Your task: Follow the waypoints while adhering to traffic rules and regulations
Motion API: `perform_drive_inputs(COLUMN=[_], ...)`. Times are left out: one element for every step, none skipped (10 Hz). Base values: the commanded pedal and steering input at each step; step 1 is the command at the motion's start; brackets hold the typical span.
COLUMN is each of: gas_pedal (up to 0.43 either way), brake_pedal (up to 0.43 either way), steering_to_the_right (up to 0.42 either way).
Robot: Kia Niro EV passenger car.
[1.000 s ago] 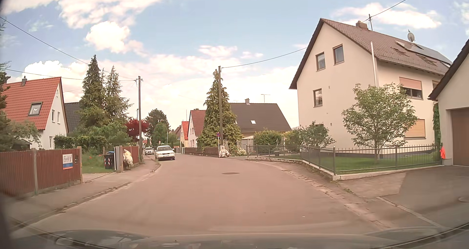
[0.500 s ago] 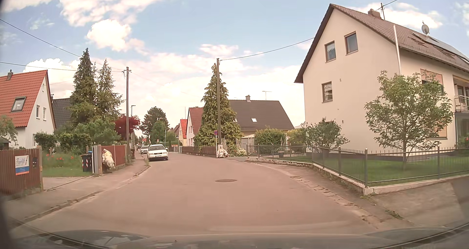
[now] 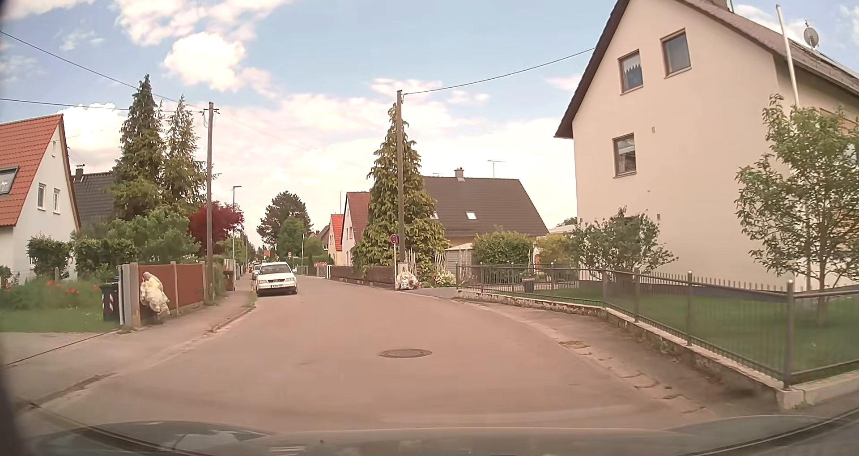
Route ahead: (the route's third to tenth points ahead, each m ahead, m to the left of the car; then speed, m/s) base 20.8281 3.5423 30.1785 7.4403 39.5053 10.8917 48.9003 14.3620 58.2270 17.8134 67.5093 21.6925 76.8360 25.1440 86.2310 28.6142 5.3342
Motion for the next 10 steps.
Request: perform_drive_inputs(gas_pedal=[0.039,0.039,0.039,0.028,0.028,0.028,0.028,0.02,0.008,0.008], brake_pedal=[0.018,0.018,0.018,0.018,0.018,0.018,0.018,0.018,0.018,0.018], steering_to_the_right=[-0.022,-0.022,-0.023,-0.024,-0.032,-0.039,-0.045,-0.049,-0.049,-0.051])
